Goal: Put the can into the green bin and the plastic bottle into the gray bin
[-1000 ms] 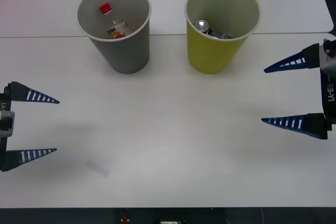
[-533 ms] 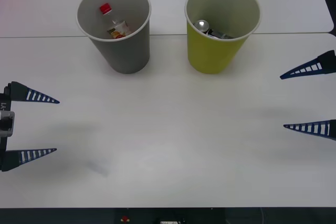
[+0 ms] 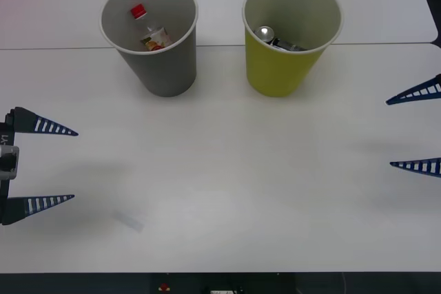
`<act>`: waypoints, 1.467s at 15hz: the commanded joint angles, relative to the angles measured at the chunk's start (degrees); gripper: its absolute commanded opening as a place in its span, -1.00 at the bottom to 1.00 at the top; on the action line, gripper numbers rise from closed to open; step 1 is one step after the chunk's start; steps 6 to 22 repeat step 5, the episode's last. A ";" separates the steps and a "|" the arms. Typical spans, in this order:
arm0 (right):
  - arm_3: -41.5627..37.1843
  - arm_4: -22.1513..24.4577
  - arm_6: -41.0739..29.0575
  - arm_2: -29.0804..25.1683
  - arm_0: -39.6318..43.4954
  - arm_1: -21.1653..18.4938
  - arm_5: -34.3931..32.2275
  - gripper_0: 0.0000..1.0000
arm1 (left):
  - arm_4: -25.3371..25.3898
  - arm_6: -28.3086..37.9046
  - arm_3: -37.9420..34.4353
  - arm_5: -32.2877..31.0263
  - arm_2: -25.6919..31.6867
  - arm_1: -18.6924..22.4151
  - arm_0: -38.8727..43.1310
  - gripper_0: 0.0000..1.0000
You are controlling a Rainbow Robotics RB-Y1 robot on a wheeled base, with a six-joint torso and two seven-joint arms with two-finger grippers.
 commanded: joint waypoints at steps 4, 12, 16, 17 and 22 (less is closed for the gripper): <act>0.02 1.34 0.46 0.06 0.09 -0.60 0.00 1.00 | 0.00 0.00 0.00 0.00 0.00 0.00 0.00 1.00; 0.02 1.34 0.46 0.06 0.09 -0.60 0.00 1.00 | 0.00 0.00 0.00 0.00 0.00 0.00 0.00 1.00; 0.02 1.34 0.46 0.06 0.09 -0.60 0.00 1.00 | 0.00 0.00 0.00 0.00 0.00 0.00 0.00 1.00; 0.02 1.34 0.46 0.06 0.09 -0.60 0.00 1.00 | 0.00 0.00 0.00 0.00 0.00 0.00 0.00 1.00; 0.02 1.34 0.46 0.06 0.09 -0.60 0.00 1.00 | 0.00 0.00 0.00 0.00 0.00 0.00 0.00 1.00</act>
